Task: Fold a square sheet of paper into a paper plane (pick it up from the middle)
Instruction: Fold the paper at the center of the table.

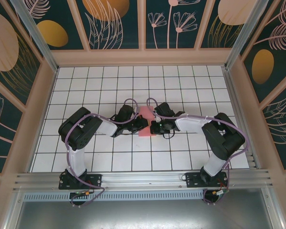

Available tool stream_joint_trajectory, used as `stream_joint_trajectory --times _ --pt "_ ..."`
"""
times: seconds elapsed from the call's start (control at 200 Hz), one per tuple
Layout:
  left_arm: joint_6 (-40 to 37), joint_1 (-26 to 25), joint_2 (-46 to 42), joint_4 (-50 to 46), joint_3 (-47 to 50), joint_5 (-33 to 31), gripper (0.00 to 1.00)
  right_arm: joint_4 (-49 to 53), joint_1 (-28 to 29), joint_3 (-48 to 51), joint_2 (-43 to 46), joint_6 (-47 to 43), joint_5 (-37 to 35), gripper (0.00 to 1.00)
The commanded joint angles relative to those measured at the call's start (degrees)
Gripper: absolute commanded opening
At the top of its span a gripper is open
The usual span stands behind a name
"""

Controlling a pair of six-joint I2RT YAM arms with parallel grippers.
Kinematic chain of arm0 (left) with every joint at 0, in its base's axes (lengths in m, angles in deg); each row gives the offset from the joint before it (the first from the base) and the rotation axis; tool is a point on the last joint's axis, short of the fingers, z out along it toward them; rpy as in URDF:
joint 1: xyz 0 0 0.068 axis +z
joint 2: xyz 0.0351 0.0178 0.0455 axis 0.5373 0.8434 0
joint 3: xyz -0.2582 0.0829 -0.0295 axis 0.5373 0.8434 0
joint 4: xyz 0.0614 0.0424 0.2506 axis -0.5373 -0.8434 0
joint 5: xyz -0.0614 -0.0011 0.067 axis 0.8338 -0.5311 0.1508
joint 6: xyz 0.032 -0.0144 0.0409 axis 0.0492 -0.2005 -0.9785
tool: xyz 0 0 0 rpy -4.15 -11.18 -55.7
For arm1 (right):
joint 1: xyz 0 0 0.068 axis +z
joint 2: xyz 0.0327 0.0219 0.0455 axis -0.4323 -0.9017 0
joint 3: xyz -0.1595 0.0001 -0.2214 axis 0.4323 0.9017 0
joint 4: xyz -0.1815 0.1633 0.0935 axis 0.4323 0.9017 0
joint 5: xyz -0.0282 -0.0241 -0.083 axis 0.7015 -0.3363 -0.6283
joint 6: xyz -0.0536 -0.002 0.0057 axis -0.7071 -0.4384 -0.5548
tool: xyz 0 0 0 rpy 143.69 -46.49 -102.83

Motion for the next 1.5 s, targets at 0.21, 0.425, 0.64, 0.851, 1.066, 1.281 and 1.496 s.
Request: stream_joint_trajectory --times 0.21,0.425,0.64,0.851,1.066,1.281,1.496 --pt "-0.6 0.4 1.5 -8.3 2.1 -4.4 0.0 3.8 0.0 -0.5 -1.4 -1.9 -1.3 0.0" --pt "-0.7 0.3 1.3 -8.8 2.2 -5.0 0.0 4.4 -0.1 0.4 -1.2 -2.1 -1.4 0.0" --pt "-1.1 0.3 1.5 -9.7 2.2 -5.6 0.0 4.9 -0.2 2.0 0.0 -1.9 -1.7 0.0" --pt "-1.3 0.4 1.4 -10.1 2.2 -5.9 0.0 4.7 -1.0 5.4 2.5 -0.9 -1.6 0.0" --pt "-1.6 0.3 1.2 -10.2 2.3 -5.8 0.0 2.5 -2.7 11.0 7.1 0.7 1.6 0.0" --pt "-1.9 0.4 0.9 -10.2 2.2 -5.5 0.0 2.8 -3.1 9.7 13.4 1.3 2.5 0.0" --pt "-1.9 0.3 1.0 -10.0 2.1 -5.5 0.0 -4.6 -2.9 7.5 11.3 4.8 3.8 0.0"
